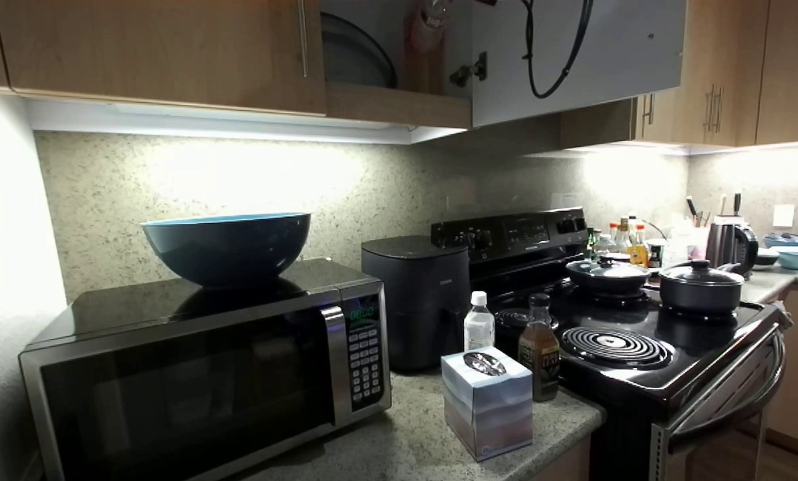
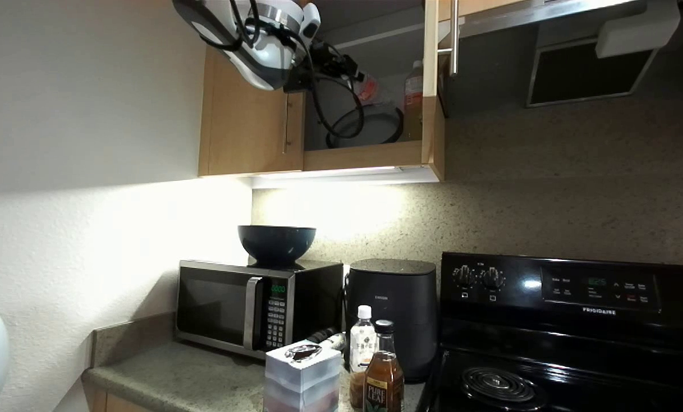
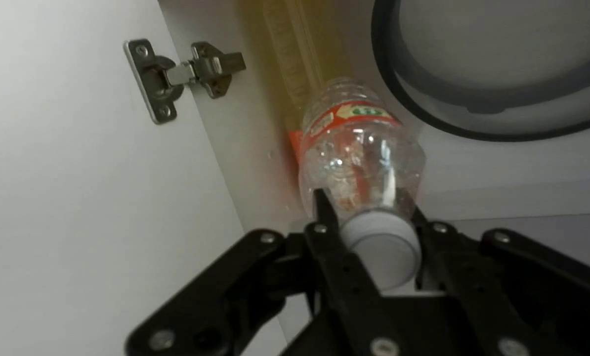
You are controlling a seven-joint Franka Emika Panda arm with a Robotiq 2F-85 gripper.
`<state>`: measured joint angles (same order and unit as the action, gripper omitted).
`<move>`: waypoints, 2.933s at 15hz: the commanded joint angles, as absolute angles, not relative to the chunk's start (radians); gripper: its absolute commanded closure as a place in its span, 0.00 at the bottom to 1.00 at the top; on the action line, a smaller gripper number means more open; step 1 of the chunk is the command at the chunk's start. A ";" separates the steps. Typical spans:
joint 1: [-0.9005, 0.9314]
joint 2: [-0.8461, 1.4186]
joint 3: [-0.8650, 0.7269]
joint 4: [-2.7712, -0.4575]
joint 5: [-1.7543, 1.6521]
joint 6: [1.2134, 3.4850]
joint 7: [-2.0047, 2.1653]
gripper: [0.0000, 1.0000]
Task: Put the bottle in the top cabinet, then put it back on the counter
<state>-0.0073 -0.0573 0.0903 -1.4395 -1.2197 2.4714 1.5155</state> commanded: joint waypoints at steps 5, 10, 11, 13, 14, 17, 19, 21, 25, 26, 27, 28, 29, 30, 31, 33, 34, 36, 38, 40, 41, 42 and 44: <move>0.002 -0.046 0.082 -1.495 -0.826 2.472 1.386 0.89; 0.008 -0.058 0.078 -1.527 -0.540 2.457 1.258 0.89; 0.008 -0.059 0.077 -1.524 -0.512 2.453 1.244 0.89; 0.007 -0.059 0.076 -1.519 -0.470 2.446 1.223 0.89; 0.007 -0.058 0.075 -1.518 -0.455 2.442 1.213 0.89; -0.002 -0.038 0.075 -1.497 -0.542 2.374 1.275 0.89; -0.004 -0.004 0.075 -1.475 -0.617 2.325 1.306 0.89; 0.003 0.035 0.075 -1.452 -0.627 2.285 1.290 0.89; 0.030 0.113 0.054 -1.389 -0.608 2.244 1.256 0.89; 0.012 0.125 0.071 -1.380 -0.612 2.252 1.257 0.89; 0.013 0.136 0.069 -1.365 -0.617 2.253 1.258 0.89; 0.013 0.144 0.067 -1.352 -0.624 2.255 1.261 0.89; 0.014 0.150 0.066 -1.340 -0.632 2.255 1.266 0.89; 0.014 0.151 0.066 -1.332 -0.636 2.256 1.268 0.89; 0.016 0.151 0.067 -1.323 -0.642 2.258 1.270 0.89; 0.021 0.136 0.068 -1.314 -0.675 2.270 1.260 0.89; 0.025 0.120 0.072 -1.311 -0.697 2.283 1.233 0.89; 0.030 0.098 0.086 -1.296 -0.702 2.331 1.158 0.89; 0.029 0.093 0.109 -1.263 -0.610 2.380 1.032 0.89; 0.026 0.112 0.133 -1.221 -0.511 2.403 0.894 0.89; 0.021 0.129 0.142 -1.199 -0.468 2.414 0.818 0.89; 0.018 0.146 0.147 -1.182 -0.440 2.417 0.765 0.89; 0.015 0.189 0.149 -1.146 -0.398 2.417 0.696 0.89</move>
